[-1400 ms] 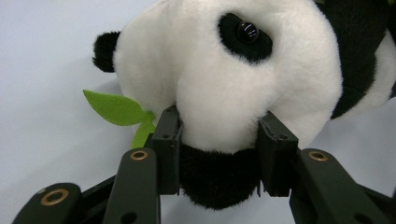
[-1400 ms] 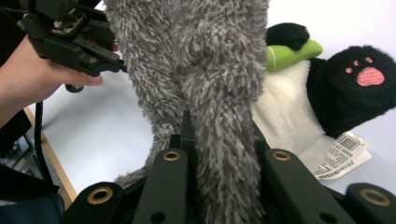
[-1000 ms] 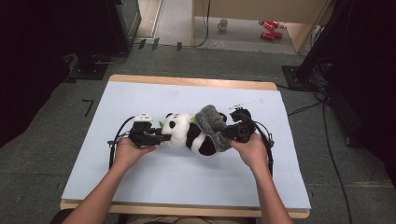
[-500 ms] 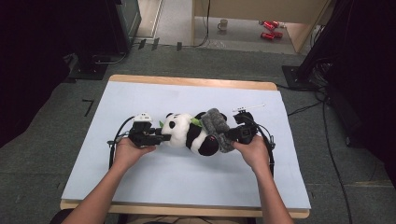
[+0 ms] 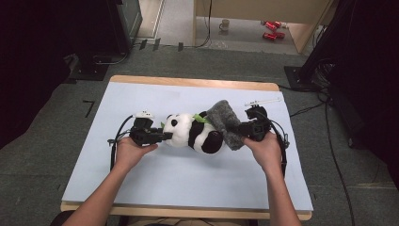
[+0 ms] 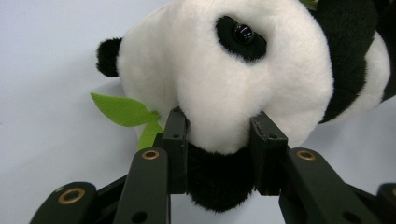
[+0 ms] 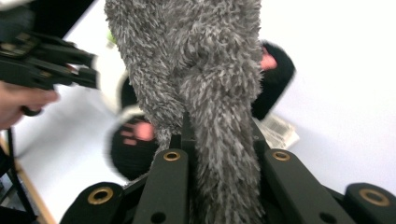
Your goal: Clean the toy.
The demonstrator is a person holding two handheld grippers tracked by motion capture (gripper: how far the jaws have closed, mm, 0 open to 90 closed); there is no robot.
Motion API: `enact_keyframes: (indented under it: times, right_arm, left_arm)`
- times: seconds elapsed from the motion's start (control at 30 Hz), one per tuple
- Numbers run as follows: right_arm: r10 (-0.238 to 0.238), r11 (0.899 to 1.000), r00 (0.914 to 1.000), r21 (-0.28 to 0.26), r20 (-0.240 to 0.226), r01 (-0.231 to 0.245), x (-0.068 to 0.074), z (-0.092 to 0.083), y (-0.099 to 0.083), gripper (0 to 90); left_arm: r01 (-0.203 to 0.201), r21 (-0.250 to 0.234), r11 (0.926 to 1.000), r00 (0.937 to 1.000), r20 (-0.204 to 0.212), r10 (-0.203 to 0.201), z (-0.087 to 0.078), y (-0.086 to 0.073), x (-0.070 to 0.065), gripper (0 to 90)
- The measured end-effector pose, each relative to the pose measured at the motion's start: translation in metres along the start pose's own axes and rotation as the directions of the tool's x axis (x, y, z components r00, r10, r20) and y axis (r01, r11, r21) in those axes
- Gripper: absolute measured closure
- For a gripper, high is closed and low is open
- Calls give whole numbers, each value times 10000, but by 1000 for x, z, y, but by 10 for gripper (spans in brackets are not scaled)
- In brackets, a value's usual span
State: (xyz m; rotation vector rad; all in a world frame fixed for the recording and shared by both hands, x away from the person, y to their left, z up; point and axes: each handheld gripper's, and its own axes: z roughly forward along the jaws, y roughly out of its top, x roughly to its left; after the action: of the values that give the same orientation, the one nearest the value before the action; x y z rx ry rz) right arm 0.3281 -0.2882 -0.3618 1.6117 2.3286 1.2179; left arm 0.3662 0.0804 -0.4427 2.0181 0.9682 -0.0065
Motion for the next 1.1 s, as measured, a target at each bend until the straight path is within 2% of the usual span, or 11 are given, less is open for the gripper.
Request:
enact_keyframes:
  times: [0.13,0.27,0.4,0.5,0.7,0.73,0.8,0.97,1.1]
  right_arm:
    - [-486,9979,9986,-446,-196,477,22,-16,8,782]
    - [-1058,9940,9929,-346,-549,1040,47,-14,10,781]
    - [-1243,9919,9881,152,-904,1261,56,3,7,781]
    - [-1142,9921,9875,395,-1082,1191,54,15,4,782]
    - [-1145,9919,9897,448,-862,1187,48,23,1,786]
    - [-1113,9922,9899,472,-873,1157,47,24,0,786]
    - [-1156,9916,9901,484,-797,1196,46,28,-1,787]
    - [-1165,9924,9901,311,-783,1193,43,30,-1,787]
    - [-1089,9939,9918,107,-667,1098,38,30,0,787]
  left_arm:
    - [726,125,9973,9972,142,-728,-7,2,-2,654]
    - [759,87,9971,9971,-47,-758,-8,1,-5,652]
    - [723,-48,9974,9974,15,-723,-7,-1,-3,647]
    - [431,-144,9990,9991,31,-431,-7,-2,-4,635]
    - [-80,-390,9992,9999,71,83,-8,-4,-5,574]
    - [-317,-504,9982,9995,38,319,-8,-4,-5,553]
    - [-823,-808,9933,9966,0,826,-9,-7,-5,497]
    - [-1705,-1236,9776,9849,83,1728,-14,-11,-3,409]
    - [-1805,-1126,9771,9824,286,1848,-16,-15,0,386]
